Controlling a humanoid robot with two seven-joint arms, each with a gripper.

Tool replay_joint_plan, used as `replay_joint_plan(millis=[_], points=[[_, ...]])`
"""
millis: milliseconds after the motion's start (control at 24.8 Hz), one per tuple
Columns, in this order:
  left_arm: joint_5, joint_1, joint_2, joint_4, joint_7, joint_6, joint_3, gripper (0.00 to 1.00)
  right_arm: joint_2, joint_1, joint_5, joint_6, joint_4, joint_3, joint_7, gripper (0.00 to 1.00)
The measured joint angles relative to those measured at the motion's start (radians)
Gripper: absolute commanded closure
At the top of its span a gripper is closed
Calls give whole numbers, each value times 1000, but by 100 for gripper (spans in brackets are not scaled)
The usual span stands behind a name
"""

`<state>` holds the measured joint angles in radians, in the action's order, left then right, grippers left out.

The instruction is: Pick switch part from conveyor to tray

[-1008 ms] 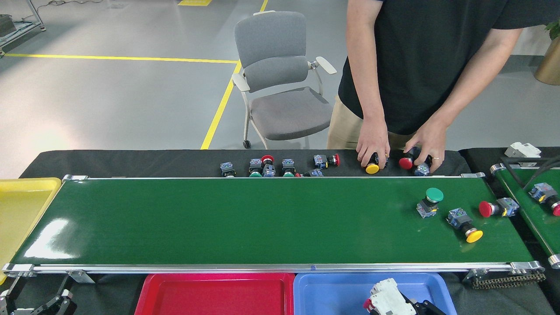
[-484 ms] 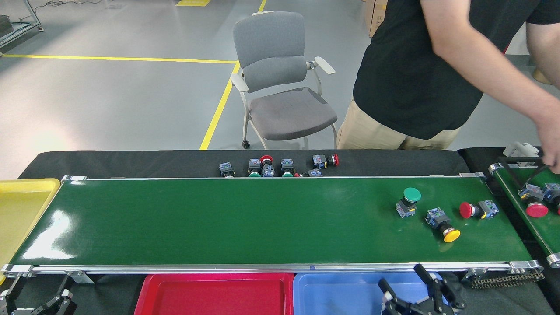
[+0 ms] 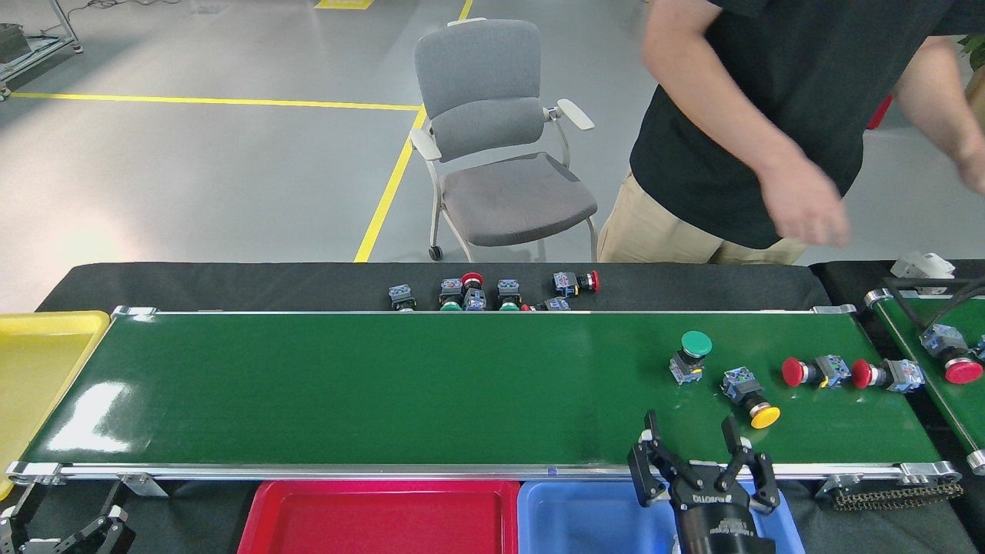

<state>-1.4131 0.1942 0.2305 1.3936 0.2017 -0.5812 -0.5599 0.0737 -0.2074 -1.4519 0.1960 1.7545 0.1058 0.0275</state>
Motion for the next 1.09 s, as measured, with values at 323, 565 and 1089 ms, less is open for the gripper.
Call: replay_joint_plan(millis=[323,565,1089], points=[[0,0,0,0,0,0,0,0,-49,-40,2,-28,0,1,-19,0],[0,-1,0,0,0,0,5,0,-46,120,5,-35,-10,9,68,1],[0,-13,0,0,0,-4,33,0,52,390,-3,56,-317,207,268,11]])
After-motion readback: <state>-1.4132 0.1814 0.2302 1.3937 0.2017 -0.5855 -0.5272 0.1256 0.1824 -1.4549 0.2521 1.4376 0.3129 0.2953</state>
